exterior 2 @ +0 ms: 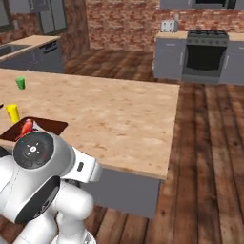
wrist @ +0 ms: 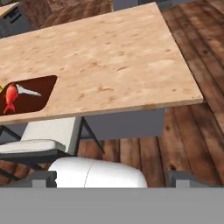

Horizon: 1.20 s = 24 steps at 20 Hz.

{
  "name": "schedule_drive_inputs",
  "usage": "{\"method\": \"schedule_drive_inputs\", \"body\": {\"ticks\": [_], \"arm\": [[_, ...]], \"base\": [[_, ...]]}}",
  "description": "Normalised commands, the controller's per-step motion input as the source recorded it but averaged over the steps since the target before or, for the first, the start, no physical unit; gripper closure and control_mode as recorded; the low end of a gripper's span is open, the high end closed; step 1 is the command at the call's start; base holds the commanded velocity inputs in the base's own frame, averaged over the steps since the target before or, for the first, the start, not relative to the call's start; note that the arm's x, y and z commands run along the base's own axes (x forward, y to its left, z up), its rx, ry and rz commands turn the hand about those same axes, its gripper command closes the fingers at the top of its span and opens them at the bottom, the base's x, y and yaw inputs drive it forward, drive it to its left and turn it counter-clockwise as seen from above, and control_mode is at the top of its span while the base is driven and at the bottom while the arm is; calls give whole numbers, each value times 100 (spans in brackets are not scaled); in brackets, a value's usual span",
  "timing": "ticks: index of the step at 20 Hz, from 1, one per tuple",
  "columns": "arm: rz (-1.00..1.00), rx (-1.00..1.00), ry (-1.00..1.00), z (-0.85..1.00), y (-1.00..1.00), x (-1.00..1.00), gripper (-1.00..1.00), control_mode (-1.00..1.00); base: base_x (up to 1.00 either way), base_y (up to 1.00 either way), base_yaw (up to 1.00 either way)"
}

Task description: Gather the carrot and eggplant from the fridge and place them on a tray on the dining counter. Then gather the fishs from the fridge and place them on the other tray.

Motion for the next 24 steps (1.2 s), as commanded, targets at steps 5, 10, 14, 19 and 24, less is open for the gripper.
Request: {"method": "schedule_drive_inputs", "body": {"ticks": [5,10,14,19,24], "arm": [[0,0,0,0,0,0,-100,100],[0,0,0,0,0,0,-100,100],[0,0,0,0,0,0,-100,100],[0,0,0,0,0,0,-100,100],[0,0,0,0,0,0,-100,100]], "base": [[9,-100,-6],[24,-100,-5],[27,-94,-5],[38,-88,-4],[65,-86,-1]]}}
